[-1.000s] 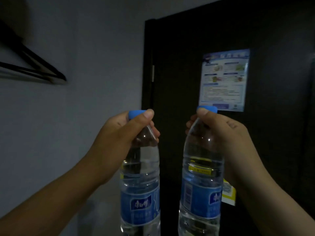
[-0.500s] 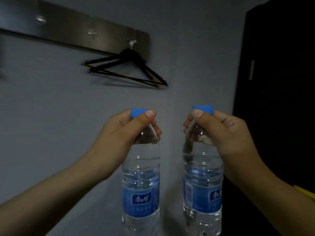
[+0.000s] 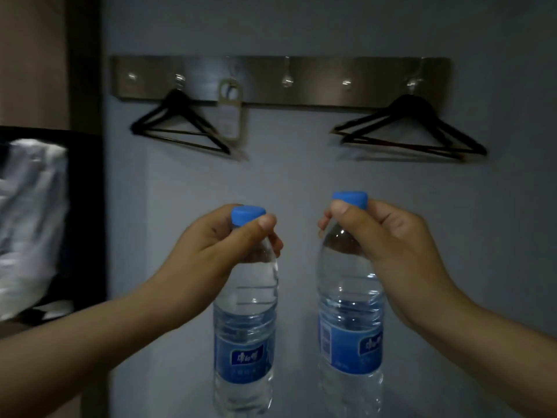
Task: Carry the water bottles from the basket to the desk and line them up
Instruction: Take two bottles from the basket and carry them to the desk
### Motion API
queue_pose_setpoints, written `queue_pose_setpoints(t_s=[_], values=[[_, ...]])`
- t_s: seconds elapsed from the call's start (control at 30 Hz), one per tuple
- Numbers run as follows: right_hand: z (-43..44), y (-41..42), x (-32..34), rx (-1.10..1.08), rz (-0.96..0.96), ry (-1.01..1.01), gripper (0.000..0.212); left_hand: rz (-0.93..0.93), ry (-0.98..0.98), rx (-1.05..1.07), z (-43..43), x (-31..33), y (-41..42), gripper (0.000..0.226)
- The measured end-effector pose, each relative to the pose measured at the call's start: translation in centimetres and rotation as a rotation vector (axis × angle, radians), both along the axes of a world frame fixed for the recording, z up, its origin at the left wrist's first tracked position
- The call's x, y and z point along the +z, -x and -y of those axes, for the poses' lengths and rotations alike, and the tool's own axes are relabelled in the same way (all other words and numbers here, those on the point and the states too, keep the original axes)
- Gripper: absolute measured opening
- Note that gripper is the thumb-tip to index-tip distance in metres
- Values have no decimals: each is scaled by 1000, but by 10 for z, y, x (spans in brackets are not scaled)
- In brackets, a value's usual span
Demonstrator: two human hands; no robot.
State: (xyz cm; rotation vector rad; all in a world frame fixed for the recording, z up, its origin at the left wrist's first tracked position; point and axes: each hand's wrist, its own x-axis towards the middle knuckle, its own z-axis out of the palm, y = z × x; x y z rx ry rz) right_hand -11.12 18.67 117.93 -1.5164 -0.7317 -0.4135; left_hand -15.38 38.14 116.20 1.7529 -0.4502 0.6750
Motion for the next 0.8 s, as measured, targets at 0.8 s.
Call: queue_pose_setpoints(t_s=[0.8], values=[[-402, 123, -23, 972, -144, 21, 40, 10, 40, 779, -309, -12, 251, 35]])
